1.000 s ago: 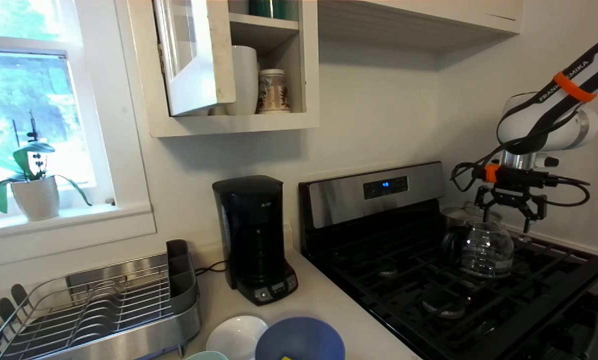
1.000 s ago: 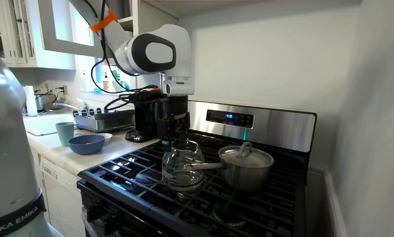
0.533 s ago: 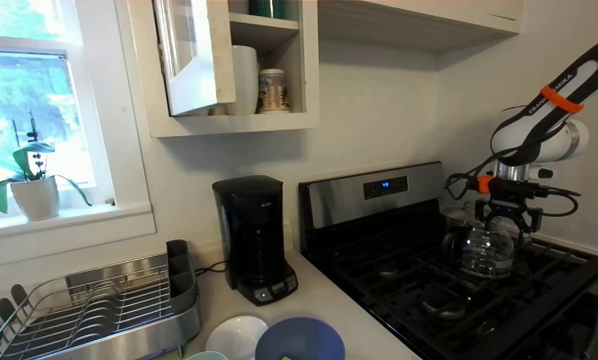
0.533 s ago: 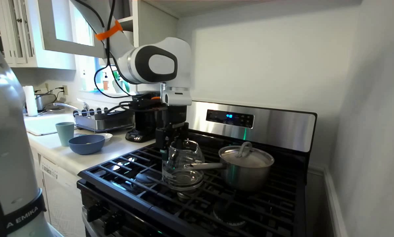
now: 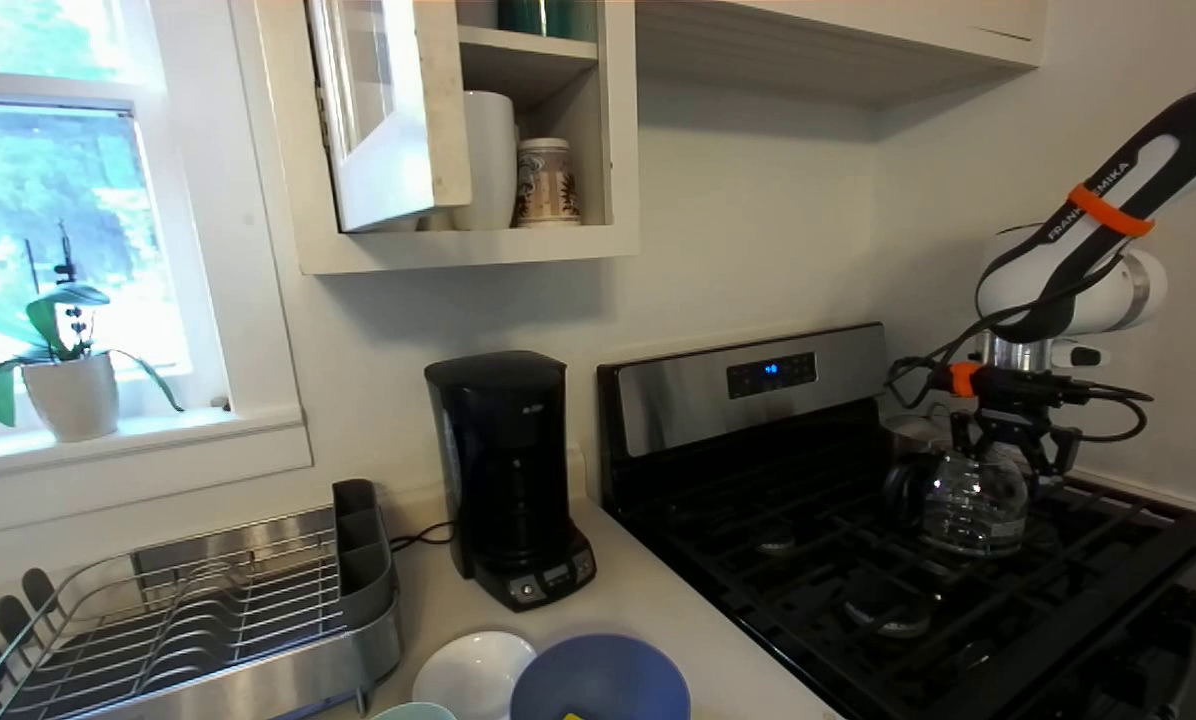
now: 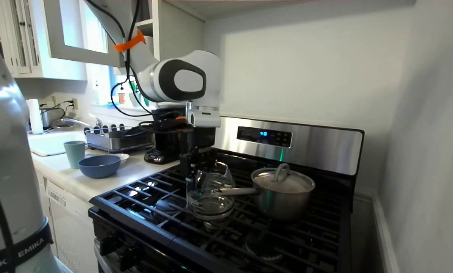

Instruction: Put the clear kettle on the counter

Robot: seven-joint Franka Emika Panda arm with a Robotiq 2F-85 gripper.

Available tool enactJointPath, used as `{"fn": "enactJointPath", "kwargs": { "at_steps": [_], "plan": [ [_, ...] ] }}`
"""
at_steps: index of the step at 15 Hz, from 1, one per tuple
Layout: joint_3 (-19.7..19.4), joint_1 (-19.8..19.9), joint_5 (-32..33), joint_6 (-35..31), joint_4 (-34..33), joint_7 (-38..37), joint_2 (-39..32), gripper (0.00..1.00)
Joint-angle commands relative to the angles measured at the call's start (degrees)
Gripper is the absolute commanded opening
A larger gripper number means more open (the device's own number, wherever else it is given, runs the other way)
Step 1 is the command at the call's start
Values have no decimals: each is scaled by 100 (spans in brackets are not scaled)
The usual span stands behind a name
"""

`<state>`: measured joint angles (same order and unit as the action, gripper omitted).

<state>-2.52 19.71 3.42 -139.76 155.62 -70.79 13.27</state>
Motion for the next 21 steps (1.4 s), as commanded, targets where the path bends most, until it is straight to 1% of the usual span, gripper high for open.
{"fn": "enactJointPath", "kwargs": {
  "at_steps": [1,2,3,4,6,12,16,18,21],
  "plan": [
    [-92,-95,151,-80,-70,-205,-92,59],
    [-100,-108,127,-33,-72,-180,-70,57],
    [-102,-118,109,16,-68,-170,-26,52],
    [-103,-124,107,87,-66,-164,40,56],
    [-115,-141,88,200,-80,-146,101,54],
    [-113,-145,117,569,-156,-152,257,55],
    [-91,-136,144,1036,-399,-203,342,64],
    [-69,-125,212,1378,-591,-306,294,62],
    [-80,-161,286,1670,-807,-384,180,58]
  ]
}}
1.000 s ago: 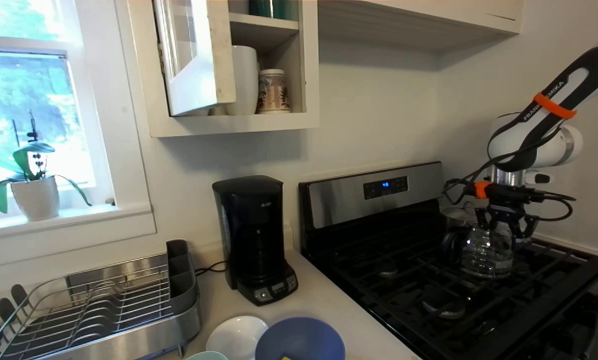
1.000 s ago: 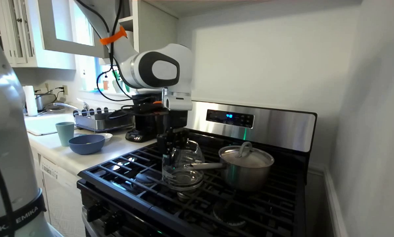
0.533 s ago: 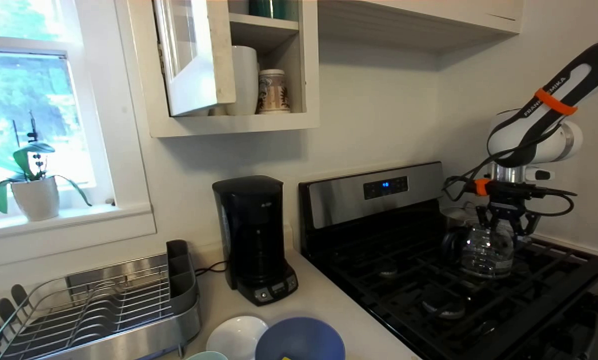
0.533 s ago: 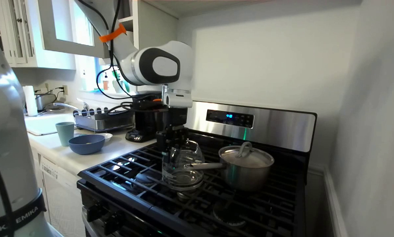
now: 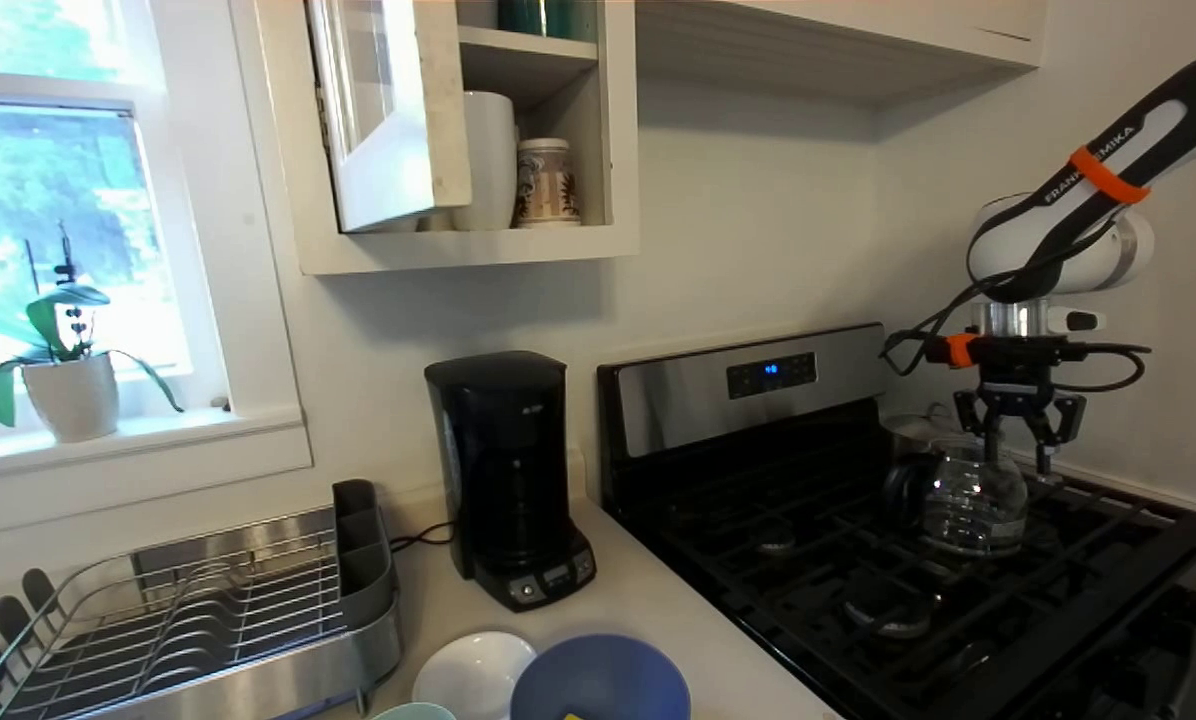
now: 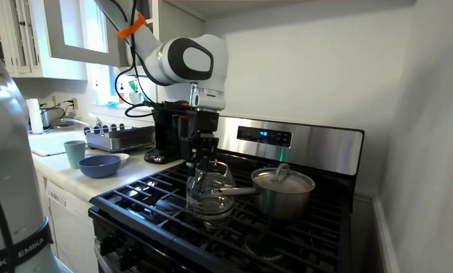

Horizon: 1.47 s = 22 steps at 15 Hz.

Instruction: Put the clear kettle on the counter

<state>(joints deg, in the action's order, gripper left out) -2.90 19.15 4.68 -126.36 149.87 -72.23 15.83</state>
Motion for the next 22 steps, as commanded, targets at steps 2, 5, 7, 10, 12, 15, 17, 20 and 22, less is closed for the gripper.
{"fn": "enactJointPath", "kwargs": {
  "at_steps": [2,5,7,10,12,15,17,20,22],
  "plan": [
    [-47,-129,192,463,-350,-270,-160,55],
    [-60,-182,219,651,-524,-309,-274,53],
    [-70,-223,246,733,-638,-349,-378,51],
    [-91,-279,282,650,-736,-391,-531,47],
    [-108,-300,320,640,-784,-438,-630,44],
    [-152,-344,333,657,-818,-461,-736,43],
    [-179,-370,322,680,-820,-468,-772,41],
    [-216,-397,305,709,-822,-490,-807,25],
    [-233,-416,310,718,-817,-501,-806,11]
  ]
}}
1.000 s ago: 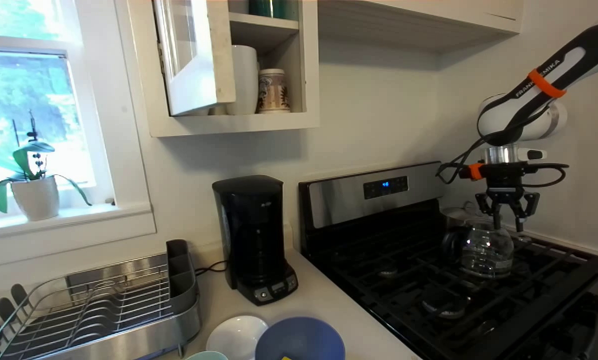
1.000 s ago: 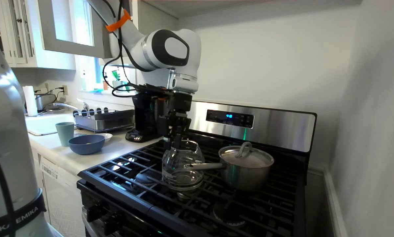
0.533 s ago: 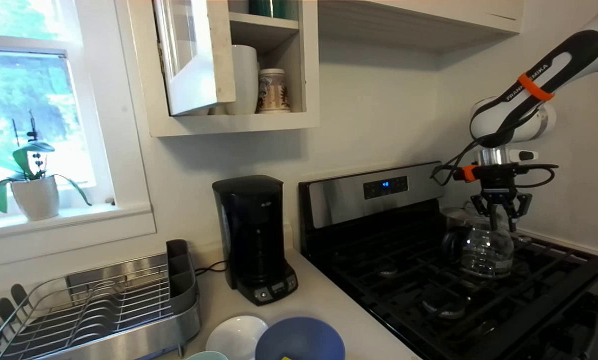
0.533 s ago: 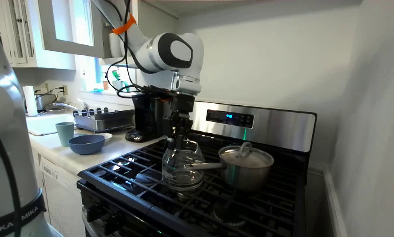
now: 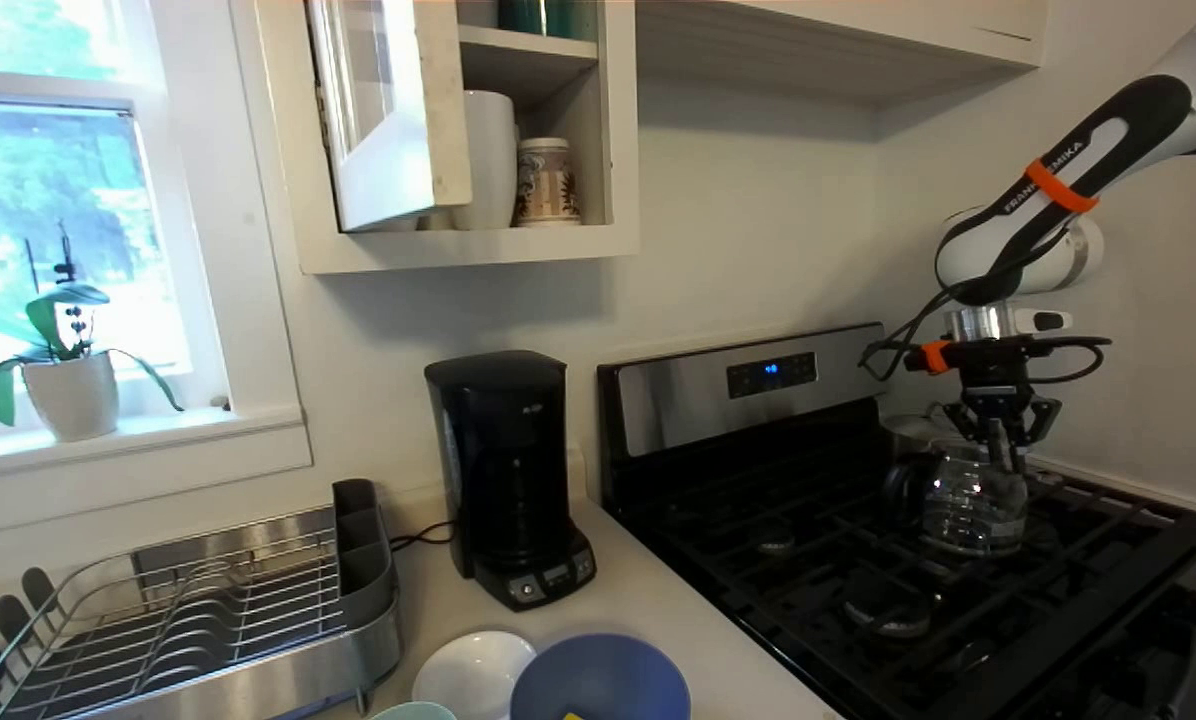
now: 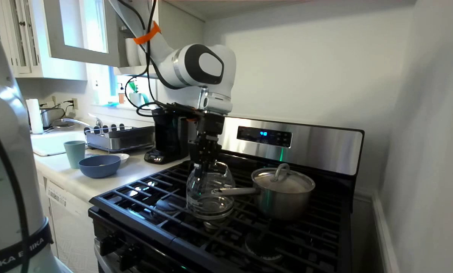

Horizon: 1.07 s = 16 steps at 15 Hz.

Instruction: Put the clear kettle on the counter

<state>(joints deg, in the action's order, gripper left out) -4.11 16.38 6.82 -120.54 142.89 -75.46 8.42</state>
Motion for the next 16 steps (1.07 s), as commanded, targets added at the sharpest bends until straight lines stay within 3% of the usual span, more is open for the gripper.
{"fn": "enactJointPath", "kwargs": {
  "at_steps": [1,3,11,16],
  "plan": [
    [-119,-146,93,134,-117,-186,-58,6],
    [-126,-155,92,170,-111,-198,-50,0],
    [-141,-254,55,252,-55,43,105,1],
    [47,-506,501,605,-153,512,389,1]
  ]
}}
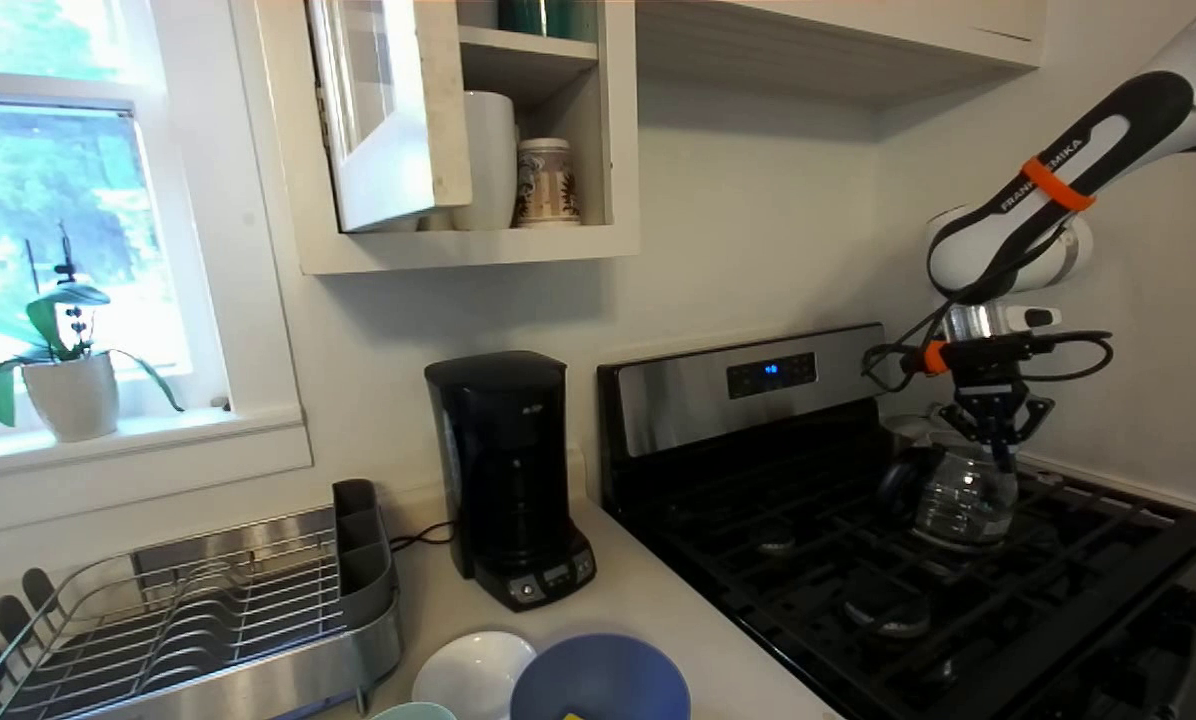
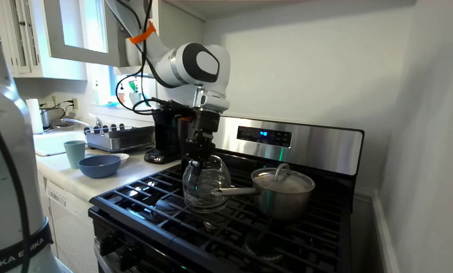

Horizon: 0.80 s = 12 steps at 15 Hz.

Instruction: Put the clear kettle on the counter

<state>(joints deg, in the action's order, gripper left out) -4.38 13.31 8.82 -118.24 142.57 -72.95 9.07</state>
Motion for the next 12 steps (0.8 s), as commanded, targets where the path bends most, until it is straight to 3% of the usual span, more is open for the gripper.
{"fn": "enactJointPath", "kwargs": {
  "at_steps": [1,8,11,12],
  "plan": [
    [122,-279,362,516,-179,453,366,1],
    [658,-872,853,1117,-737,1347,314,1],
    [867,-1122,987,1049,-891,1773,256,1],
    [768,-1019,816,939,-687,1491,292,5]
  ]
}}
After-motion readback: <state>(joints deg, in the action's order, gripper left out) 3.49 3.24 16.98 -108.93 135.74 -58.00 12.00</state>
